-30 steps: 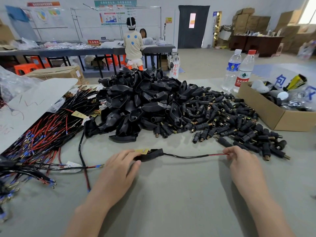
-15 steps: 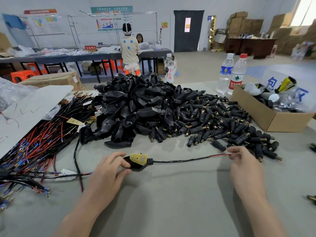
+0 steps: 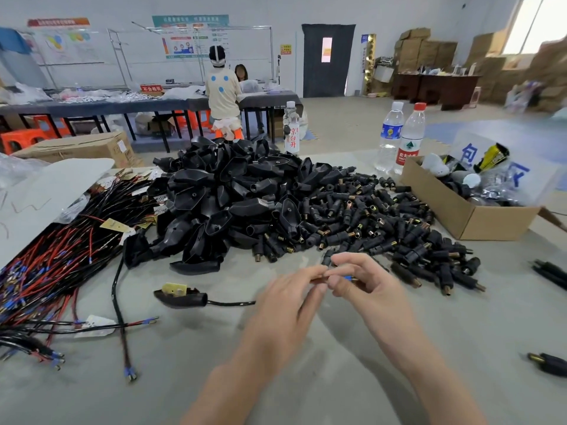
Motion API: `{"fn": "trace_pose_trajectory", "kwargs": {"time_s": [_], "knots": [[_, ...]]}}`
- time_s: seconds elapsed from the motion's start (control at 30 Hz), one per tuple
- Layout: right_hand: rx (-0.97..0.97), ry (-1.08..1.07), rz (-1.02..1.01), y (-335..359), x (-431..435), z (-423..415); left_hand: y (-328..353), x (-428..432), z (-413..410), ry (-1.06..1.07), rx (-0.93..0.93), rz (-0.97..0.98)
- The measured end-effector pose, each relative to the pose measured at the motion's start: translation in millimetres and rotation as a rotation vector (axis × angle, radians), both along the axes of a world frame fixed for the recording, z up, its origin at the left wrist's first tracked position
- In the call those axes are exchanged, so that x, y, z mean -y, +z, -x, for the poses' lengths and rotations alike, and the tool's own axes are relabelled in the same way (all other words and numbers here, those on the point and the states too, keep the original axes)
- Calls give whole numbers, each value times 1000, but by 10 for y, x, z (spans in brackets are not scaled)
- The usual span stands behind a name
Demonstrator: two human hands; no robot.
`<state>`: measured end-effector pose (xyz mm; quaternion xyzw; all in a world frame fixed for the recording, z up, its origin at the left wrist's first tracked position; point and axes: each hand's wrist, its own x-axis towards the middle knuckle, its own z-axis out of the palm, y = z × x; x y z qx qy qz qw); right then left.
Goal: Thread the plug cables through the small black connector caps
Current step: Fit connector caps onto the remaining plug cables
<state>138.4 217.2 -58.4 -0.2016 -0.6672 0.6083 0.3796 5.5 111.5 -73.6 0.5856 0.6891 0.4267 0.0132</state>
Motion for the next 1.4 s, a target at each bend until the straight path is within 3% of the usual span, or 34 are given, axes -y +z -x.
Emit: {"fn": "trace_pose_trajectory", "kwargs": {"time_s": [0.13, 0.23, 0.3, 0.4, 0.47, 0.67, 0.87, 1.2, 1.4], "knots": [[71, -21, 2, -51, -100, 60, -227, -6, 53, -24, 344, -50], [261, -391, -103, -147, -390, 193, -291, 21, 124, 63, 491, -73], [499, -534, -211, -196, -565, 325, -278, 20, 152, 96, 519, -71], [878, -524, -349, -258, -686, 565, -262, 25, 141, 89, 484, -39], [959, -514, -399, -259, -697, 667, -268, 33, 140, 78, 484, -39], [928, -388, -423, -232, -672, 557, -248, 73, 149, 80, 502, -37], [872, -303, -309, -139, -619, 470, -210, 94, 129, 115, 516, -63], [871, -242, -521, -324, -532, 303, -237, 61, 127, 127, 510, -14], [514, -167, -333, -385, -465, 153, -258, 40, 133, 145, 483, -19]]}}
